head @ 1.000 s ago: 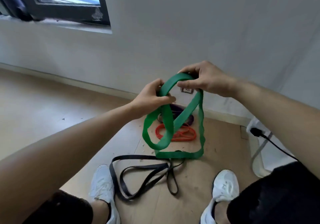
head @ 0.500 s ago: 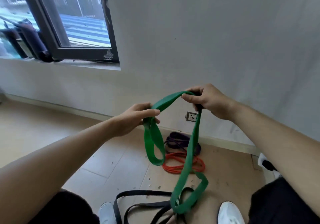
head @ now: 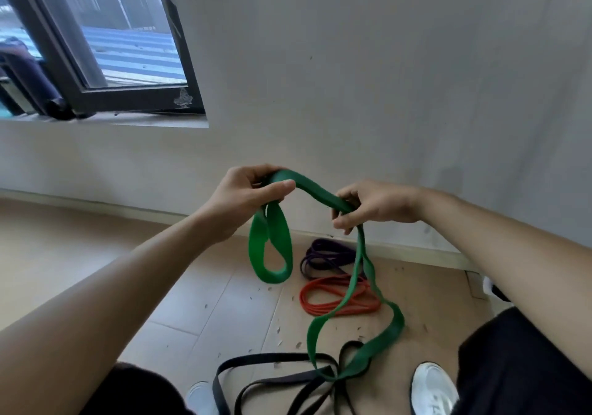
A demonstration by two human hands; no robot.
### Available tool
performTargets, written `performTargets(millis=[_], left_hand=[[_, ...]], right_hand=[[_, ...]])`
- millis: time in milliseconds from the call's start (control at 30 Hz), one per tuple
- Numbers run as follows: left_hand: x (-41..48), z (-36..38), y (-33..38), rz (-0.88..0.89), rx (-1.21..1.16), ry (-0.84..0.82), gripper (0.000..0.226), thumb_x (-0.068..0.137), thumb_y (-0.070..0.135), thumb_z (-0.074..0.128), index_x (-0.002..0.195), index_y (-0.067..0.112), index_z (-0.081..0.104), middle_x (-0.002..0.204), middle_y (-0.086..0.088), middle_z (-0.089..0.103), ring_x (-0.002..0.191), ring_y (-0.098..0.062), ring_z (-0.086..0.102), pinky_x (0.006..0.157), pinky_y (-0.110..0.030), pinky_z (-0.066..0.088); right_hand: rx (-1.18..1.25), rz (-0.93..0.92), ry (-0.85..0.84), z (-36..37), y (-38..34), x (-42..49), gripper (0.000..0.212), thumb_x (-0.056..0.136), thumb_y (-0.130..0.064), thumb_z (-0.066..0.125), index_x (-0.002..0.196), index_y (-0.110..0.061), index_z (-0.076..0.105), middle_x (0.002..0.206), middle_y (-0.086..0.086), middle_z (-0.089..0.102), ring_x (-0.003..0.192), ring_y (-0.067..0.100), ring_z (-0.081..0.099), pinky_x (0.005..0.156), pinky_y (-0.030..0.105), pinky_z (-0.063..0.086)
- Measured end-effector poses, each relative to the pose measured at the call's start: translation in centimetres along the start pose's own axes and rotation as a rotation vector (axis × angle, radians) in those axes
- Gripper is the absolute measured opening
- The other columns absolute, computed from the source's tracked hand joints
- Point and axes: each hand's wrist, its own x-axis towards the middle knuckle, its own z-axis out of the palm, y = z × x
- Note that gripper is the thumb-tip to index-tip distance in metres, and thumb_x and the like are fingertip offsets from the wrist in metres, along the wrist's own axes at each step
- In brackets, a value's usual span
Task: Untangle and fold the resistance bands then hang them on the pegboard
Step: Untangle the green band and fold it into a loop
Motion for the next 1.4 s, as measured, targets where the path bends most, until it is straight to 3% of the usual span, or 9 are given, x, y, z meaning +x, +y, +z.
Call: performTargets(millis=[133, 233, 367, 567, 700, 867, 1100, 1267, 1400], left_hand=[[0.4, 1.4, 0.7, 0.039, -0.028, -0.062, 0.038, 0.079, 0.036, 0.074, 0.111, 0.015, 0.074, 0.091, -0.003, 0.072, 0.085, -0.019, 0.066, 0.082, -0.034, 0.056], [0.6, 1.9, 0.9, 0.071, -0.043, -0.079, 0.04, 0.082, 0.033, 0.072, 0.115, 0.009, 0.072, 0.098, -0.005, 0.076, 0.09, -0.019, 0.071, 0.082, -0.031, 0.057], [0.7, 1.3, 0.7, 0.051, -0.06, -0.054, 0.043, 0.082, 0.031, 0.073, 0.119, 0.009, 0.068, 0.099, -0.008, 0.075, 0.091, -0.022, 0.072, 0.082, -0.029, 0.058], [0.1, -0.1, -2.0, -0.106, 0.173, -0.243, 0.033, 0.087, 0.015, 0.078, 0.12, 0.016, 0.07, 0.102, 0.004, 0.077, 0.1, -0.015, 0.073, 0.093, -0.036, 0.057], [0.0, -0.3, -3.6, -0.194, 0.233, -0.251, 0.026, 0.092, 0.01, 0.073, 0.118, 0.015, 0.072, 0.113, 0.001, 0.077, 0.109, -0.013, 0.071, 0.104, -0.039, 0.054], [-0.4, -0.5, -4.8, -0.311, 0.313, -0.359, 0.022, 0.097, 0.011, 0.065, 0.118, 0.014, 0.068, 0.111, -0.007, 0.074, 0.105, -0.022, 0.072, 0.095, -0.04, 0.059], [-0.1, -1.5, -4.1, -0.381, -0.101, -0.187, 0.058, 0.072, 0.025, 0.081, 0.12, -0.001, 0.059, 0.118, -0.018, 0.074, 0.104, -0.033, 0.074, 0.087, -0.034, 0.062], [0.0, -2.5, -3.3, -0.364, -0.291, -0.206, 0.043, 0.092, 0.03, 0.055, 0.128, 0.007, 0.062, 0.126, -0.011, 0.072, 0.117, -0.027, 0.069, 0.089, -0.036, 0.058], [-0.1, -2.1, -2.3, -0.313, -0.473, -0.145, 0.032, 0.094, 0.031, 0.053, 0.11, 0.011, 0.072, 0.111, -0.008, 0.075, 0.106, -0.023, 0.071, 0.1, -0.041, 0.055]], right_hand=[[0.095, -0.12, 0.015, 1.4, -2.4, 0.2, 0.024, 0.086, -0.014, 0.079, 0.107, -0.01, 0.068, 0.091, 0.003, 0.072, 0.088, 0.013, 0.07, 0.083, 0.026, 0.055], [0.21, -0.264, 0.139, 2.2, -3.9, 0.5, 0.017, 0.088, -0.003, 0.075, 0.103, -0.007, 0.067, 0.071, -0.012, 0.069, 0.067, -0.002, 0.065, 0.063, 0.012, 0.048], [0.196, -0.326, 0.26, 1.9, -4.3, 0.5, 0.029, 0.088, -0.022, 0.077, 0.111, -0.004, 0.071, 0.089, 0.008, 0.066, 0.081, 0.015, 0.063, 0.075, 0.032, 0.056], [0.249, -0.347, 0.359, 0.6, -3.8, 0.1, 0.017, 0.095, -0.019, 0.069, 0.102, -0.004, 0.07, 0.066, -0.014, 0.056, 0.061, 0.005, 0.051, 0.061, 0.024, 0.047], [0.243, -0.337, 0.372, 0.0, -3.2, -0.3, 0.018, 0.095, -0.019, 0.07, 0.104, -0.004, 0.071, 0.067, -0.015, 0.056, 0.063, 0.003, 0.049, 0.061, 0.022, 0.045], [0.314, -0.334, 0.506, -1.0, -2.7, -0.6, 0.028, 0.092, -0.022, 0.072, 0.105, 0.002, 0.07, 0.069, -0.005, 0.052, 0.061, 0.008, 0.045, 0.059, 0.025, 0.042], [0.353, -0.248, 0.605, -2.6, -0.7, -0.8, 0.05, 0.078, -0.042, 0.075, 0.105, 0.001, 0.071, 0.073, 0.004, 0.047, 0.061, 0.015, 0.042, 0.063, 0.032, 0.04], [0.37, -0.158, 0.615, -3.0, 0.6, -0.6, 0.065, 0.076, -0.046, 0.074, 0.109, 0.009, 0.066, 0.064, 0.002, 0.041, 0.057, 0.015, 0.04, 0.064, 0.032, 0.041], [0.388, -0.116, 0.593, -3.1, 1.1, -0.4, 0.065, 0.079, -0.045, 0.073, 0.107, 0.013, 0.061, 0.064, 0.003, 0.041, 0.056, 0.016, 0.041, 0.064, 0.031, 0.044]])
